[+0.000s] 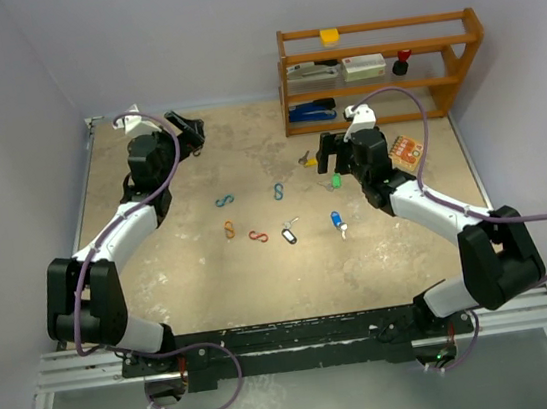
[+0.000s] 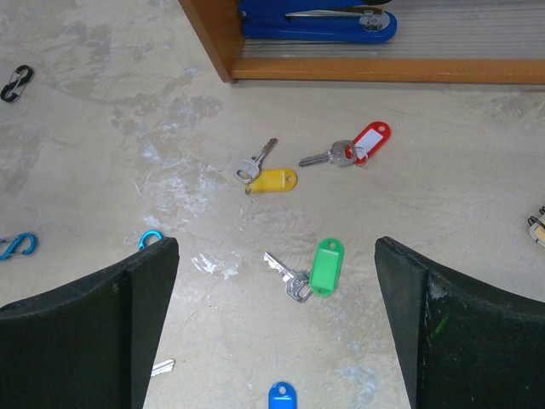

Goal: Put the keys on the keyring

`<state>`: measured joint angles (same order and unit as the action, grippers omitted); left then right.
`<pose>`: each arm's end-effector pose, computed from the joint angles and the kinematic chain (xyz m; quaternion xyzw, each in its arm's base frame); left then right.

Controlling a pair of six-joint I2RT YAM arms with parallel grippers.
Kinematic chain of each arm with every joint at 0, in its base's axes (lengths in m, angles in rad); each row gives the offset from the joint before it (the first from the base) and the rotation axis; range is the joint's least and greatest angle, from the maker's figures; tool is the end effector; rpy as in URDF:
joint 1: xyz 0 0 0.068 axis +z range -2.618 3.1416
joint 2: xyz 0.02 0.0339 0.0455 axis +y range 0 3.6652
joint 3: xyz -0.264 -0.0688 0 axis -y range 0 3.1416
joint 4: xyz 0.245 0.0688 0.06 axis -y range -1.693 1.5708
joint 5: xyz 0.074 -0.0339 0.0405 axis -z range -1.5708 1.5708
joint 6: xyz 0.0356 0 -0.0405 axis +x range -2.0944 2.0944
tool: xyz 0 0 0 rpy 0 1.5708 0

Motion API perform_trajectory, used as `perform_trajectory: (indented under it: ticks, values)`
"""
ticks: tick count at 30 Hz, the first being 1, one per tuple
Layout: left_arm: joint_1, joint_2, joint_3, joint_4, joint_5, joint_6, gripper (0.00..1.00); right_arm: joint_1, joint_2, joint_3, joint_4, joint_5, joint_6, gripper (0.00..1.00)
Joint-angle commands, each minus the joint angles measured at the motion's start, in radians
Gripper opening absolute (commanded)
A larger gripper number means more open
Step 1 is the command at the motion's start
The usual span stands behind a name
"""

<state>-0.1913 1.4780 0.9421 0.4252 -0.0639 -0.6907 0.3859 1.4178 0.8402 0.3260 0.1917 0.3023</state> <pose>0.3398 -0.0635 0.2908 -0.2047 0.7164 -0.2630 0.6130 0.3021 0.1154 0.2638 0.0257 0.7884 0.1346 0.5997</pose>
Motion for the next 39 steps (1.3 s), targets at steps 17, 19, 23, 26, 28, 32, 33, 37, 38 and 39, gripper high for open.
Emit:
perform_trajectory:
  ticks: [17, 19, 23, 26, 28, 32, 33, 37, 38, 39]
  values:
    - [0.003, -0.039, 0.042, 0.001, 0.019, 0.020, 0.98, -0.001, -0.043, 0.051, -0.009, 0.012, -0.002, 1.00]
    - [0.003, -0.040, 0.038, 0.007, 0.019, 0.018, 0.97, -0.001, -0.046, 0.052, -0.010, 0.012, -0.004, 1.00]
    - [0.004, -0.040, 0.045, 0.002, 0.019, 0.018, 0.98, -0.001, -0.054, 0.053, -0.021, 0.013, -0.004, 1.00]
    - [0.003, -0.039, 0.037, 0.003, 0.002, 0.012, 0.98, -0.001, -0.061, 0.043, -0.019, 0.018, -0.005, 1.00]
    - [0.003, -0.041, 0.023, 0.028, 0.010, 0.003, 0.98, -0.001, -0.065, 0.039, -0.015, 0.020, -0.004, 1.00]
    - [0.003, -0.041, 0.026, 0.017, 0.008, 0.004, 0.97, -0.001, -0.063, 0.047, -0.034, 0.021, -0.004, 1.00]
    - [0.003, -0.040, 0.024, 0.014, 0.007, 0.005, 0.98, -0.001, -0.064, 0.046, -0.036, 0.023, -0.004, 1.00]
    - [0.003, -0.047, 0.010, 0.022, 0.005, 0.007, 0.98, -0.001, -0.061, 0.031, -0.014, 0.025, -0.003, 1.00]
    - [0.003, -0.048, 0.012, 0.022, 0.004, 0.008, 0.98, -0.001, -0.058, 0.034, -0.015, 0.024, -0.004, 1.00]
    - [0.003, -0.048, 0.017, 0.014, 0.001, 0.012, 0.98, -0.001, -0.053, 0.041, -0.022, 0.023, -0.004, 1.00]
